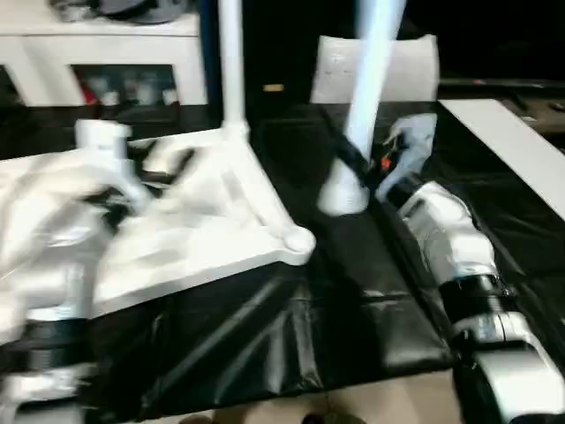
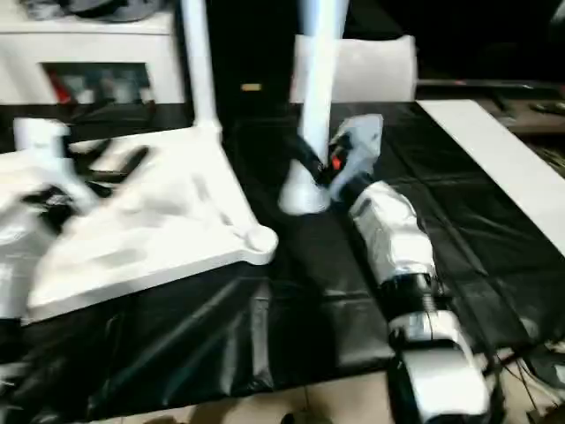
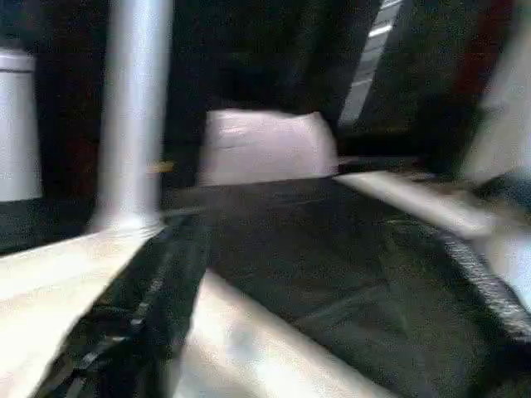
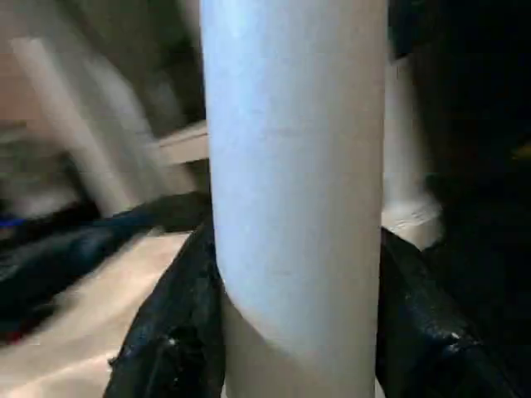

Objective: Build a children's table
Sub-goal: Insert table leg to table base

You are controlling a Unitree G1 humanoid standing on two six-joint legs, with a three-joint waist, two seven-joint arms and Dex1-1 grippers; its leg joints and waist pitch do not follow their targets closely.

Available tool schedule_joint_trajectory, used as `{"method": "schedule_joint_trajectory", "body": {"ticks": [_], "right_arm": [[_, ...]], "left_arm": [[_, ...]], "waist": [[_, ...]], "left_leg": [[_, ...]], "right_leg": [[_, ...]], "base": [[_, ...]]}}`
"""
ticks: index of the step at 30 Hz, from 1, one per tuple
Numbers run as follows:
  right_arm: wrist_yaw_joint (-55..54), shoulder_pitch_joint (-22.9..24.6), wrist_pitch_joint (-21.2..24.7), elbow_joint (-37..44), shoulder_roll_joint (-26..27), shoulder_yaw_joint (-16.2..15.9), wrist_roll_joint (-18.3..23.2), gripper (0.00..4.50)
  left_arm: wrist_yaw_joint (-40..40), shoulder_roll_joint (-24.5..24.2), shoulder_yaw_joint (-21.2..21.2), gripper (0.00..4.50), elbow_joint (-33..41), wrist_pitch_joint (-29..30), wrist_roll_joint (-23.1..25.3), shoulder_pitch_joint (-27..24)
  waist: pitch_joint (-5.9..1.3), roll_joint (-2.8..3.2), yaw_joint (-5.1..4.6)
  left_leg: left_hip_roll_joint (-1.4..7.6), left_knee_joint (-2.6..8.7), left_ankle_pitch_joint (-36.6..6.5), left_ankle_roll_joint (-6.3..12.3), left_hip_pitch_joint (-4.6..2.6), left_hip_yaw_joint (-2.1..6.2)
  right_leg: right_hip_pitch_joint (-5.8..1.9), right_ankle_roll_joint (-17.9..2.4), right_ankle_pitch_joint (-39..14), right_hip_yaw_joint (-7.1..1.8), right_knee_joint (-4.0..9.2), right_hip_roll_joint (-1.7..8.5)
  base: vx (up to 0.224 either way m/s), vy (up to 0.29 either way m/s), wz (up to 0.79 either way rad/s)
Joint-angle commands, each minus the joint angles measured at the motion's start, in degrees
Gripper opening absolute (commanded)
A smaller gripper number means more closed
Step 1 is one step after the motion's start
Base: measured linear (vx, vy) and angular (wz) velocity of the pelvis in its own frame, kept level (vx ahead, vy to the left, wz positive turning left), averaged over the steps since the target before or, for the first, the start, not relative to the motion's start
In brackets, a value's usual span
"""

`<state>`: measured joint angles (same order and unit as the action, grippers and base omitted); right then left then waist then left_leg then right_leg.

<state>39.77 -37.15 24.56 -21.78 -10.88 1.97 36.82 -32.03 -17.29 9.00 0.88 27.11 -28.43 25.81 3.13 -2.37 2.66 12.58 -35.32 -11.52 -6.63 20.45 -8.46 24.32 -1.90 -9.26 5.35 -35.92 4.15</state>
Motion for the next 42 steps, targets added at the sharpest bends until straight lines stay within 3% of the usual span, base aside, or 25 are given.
{"method": "schedule_joint_trajectory", "body": {"ticks": [1, 2, 3, 7, 8, 11, 14, 24, 28, 29, 30, 32, 34, 36, 41, 42], "right_arm": [[1.8, 0.6, 4.1, 2.6, -1.1, 0.6, 2.6, 1.82], [3.2, 1.3, 11.3, 5.4, -2.0, 0.1, 5.2, 1.82], [3.9, 1.9, 13.2, 6.8, -2.8, -0.9, 5.5, 1.82], [5.6, 4.2, 18.0, 12.0, -5.5, -4.0, 6.9, 1.82], [5.9, 4.6, 19.4, 13.0, -5.9, -4.2, 7.4, 1.82], [6.2, 4.9, 20.9, 14.2, -5.9, -4.1, 7.9, 1.82], [6.7, 5.3, 23.2, 16.1, -6.0, -3.8, 8.6, 1.82], [7.0, 6.3, 25.9, 19.6, -7.0, -4.4, 8.8, 1.82], [6.1, 6.7, 23.6, 20.3, -6.8, -5.4, 6.1, 1.82], [4.6, 7.0, 19.4, 20.9, -6.1, -6.4, 2.8, 1.82], [4.4, 7.0, 19.0, 20.9, -6.0, -6.5, 2.4, 1.82], [2.8, 7.2, 16.2, 21.3, -5.3, -7.3, -0.1, 1.82], [1.5, 7.4, 14.0, 21.8, -4.4, -8.0, -2.0, 1.82], [0.7, 7.6, 13.8, 22.1, -3.8, -8.0, -2.3, 1.82], [-3.4, 9.3, 8.7, 23.6, -0.3, -9.8, -6.5, 1.82], [-4.9, 9.7, 6.8, 23.4, 1.2, -10.0, -7.6, 1.82]], "left_arm": [[-0.8, 0.1, -0.6, 3.87, 2.4, 1.5, -2.2, 1.3], [-2.4, 1.9, -1.1, 3.88, 4.9, 4.0, -7.0, 1.9], [-2.3, 2.7, -1.2, 3.88, 5.5, 5.1, -8.3, 2.3], [-1.8, 4.5, -0.9, 4.14, 6.4, 9.7, -12.1, 3.6], [-2.3, 5.0, -1.2, 4.14, 6.7, 11.0, -13.6, 4.0], [-2.3, 5.5, -1.9, 4.14, 7.2, 12.2, -15.0, 4.3], [-2.0, 6.0, -3.1, 4.14, 7.6, 13.7, -15.6, 4.9], [-1.2, 7.8, -3.6, 4.14, 8.1, 17.4, -19.2, 6.1], [-0.8, 7.3, -5.2, 4.14, 7.9, 16.4, -16.4, 6.1], [-0.6, 6.8, -6.9, 4.14, 7.8, 14.2, -13.0, 5.8], [-0.6, 6.7, -7.1, 4.14, 7.8, 14.0, -12.6, 5.8], [0.4, 6.6, -8.3, 3.58, 7.8, 11.6, -9.8, 5.6], [1.8, 6.8, -9.4, 3.44, 7.8, 8.7, -6.6, 5.5], [2.3, 7.3, -9.6, 3.44, 8.1, 8.1, -6.2, 5.4], [4.5, 8.4, -13.2, 3.44, 10.6, 4.4, -1.4, 3.8], [6.0, 8.9, -14.4, 3.44, 10.7, 1.8, 1.6, 3.5]], "waist": [[-3.92, 0.81, 0.26], [-3.83, 0.42, 0.20], [-3.79, 0.42, 0.57], [-3.46, 0.20, 0.89], [-3.55, 0.06, 0.91], [-3.63, -0.04, 0.91], [-3.73, 0.10, 0.88], [-4.20, 0.19, 1.29], [-4.03, 0.15, 1.26], [-3.96, 0.14, 1.37], [-3.78, 0.15, 1.26], [-3.80, 0.17, 1.21], [-3.85, 0.19, 1.15], [-3.91, 0.40, 1.10], [-3.96, 0.23, 0.88], [-3.98, 0.25, 0.92]], "left_leg": [[0.10, 4.34, -11.4, 1.47, 0.23, -0.96], [-0.01, 4.34, -11.3, 1.24, 0.26, -1.05], [0.03, 4.29, -11.2, 0.92, 0.19, -1.03], [-0.23, 4.27, -12.0, 0.42, 0.17, -1.10], [-0.43, 4.18, -11.8, 0.42, 0.21, -1.01], [-0.47, 4.19, -10.9, 0.33, 0.47, -0.89], [-0.25, 4.30, -10.1, 0.41, 0.44, -0.81], [-0.06, 4.32, -4.4, 0.60, 0.71, -1.04], [-0.01, 4.43, -5.4, 0.30, 0.58, -1.05], [0.08, 4.52, -5.9, 0.20, 0.59, -0.97], [0.03, 4.60, -6.8, -0.16, 0.48, -1.02], [-0.05, 4.58, -7.5, -0.43, 0.51, -1.00], [-0.05, 4.59, -7.2, -0.51, 0.57, -0.91], [-0.07, 4.59, -7.4, -0.47, 0.50, -0.88], [0.14, 4.68, -6.7, -0.46, 0.61, -0.94], [0.14, 4.67, -6.7, -0.48, 0.60, -0.96]], "right_leg": [[-3.98, -9.7, -15.4, -2.78, 4.55, 2.71], [-4.06, -9.2, -16.6, -2.77, 4.65, 2.63], [-4.02, -8.5, -18.5, -2.74, 4.89, 2.75], [-3.83, -4.8, -24.8, -2.50, 5.82, 2.76], [-3.82, -2.9, -27.6, -2.33, 6.14, 2.77], [-3.75, -1.3, -28.9, -2.15, 6.48, 2.84], [-3.72, -1.6, -26.7, -2.08, 6.32, 2.69], [-4.55, -6.5, -13.6, -2.47, 4.97, 2.74], [-4.50, -5.8, -15.7, -2.46, 5.23, 2.77], [-4.42, -5.3, -16.7, -2.42, 5.45, 2.91], [-4.25, -4.4, -19.1, -2.40, 5.77, 2.93], [-4.28, -2.9, -21.6, -2.40, 6.05, 3.00], [-4.28, -2.3, -21.4, -2.38, 5.98, 2.91], [-4.27, -2.5, -20.7, -2.37, 5.80, 2.87], [-4.21, -3.8, -17.0, -2.54, 5.42, 2.78], [-4.29, -3.7, -16.9, -2.58, 5.44, 2.85]], "base": [[0.000, 0.000, 0.00], [0.000, 0.000, 0.00], [0.000, 0.000, 0.00], [0.000, 0.000, 0.00], [0.000, 0.000, 0.00], [0.000, 0.000, 0.00], [0.000, 0.000, 0.00], [0.000, 0.000, 0.00], [0.000, 0.000, 0.00], [0.000, 0.000, 0.00], [0.000, 0.000, 0.00], [0.000, 0.000, 0.00], [0.000, 0.000, 0.00], [0.000, 0.000, 0.00], [0.000, 0.000, 0.00], [0.000, 0.000, 0.00]]}}
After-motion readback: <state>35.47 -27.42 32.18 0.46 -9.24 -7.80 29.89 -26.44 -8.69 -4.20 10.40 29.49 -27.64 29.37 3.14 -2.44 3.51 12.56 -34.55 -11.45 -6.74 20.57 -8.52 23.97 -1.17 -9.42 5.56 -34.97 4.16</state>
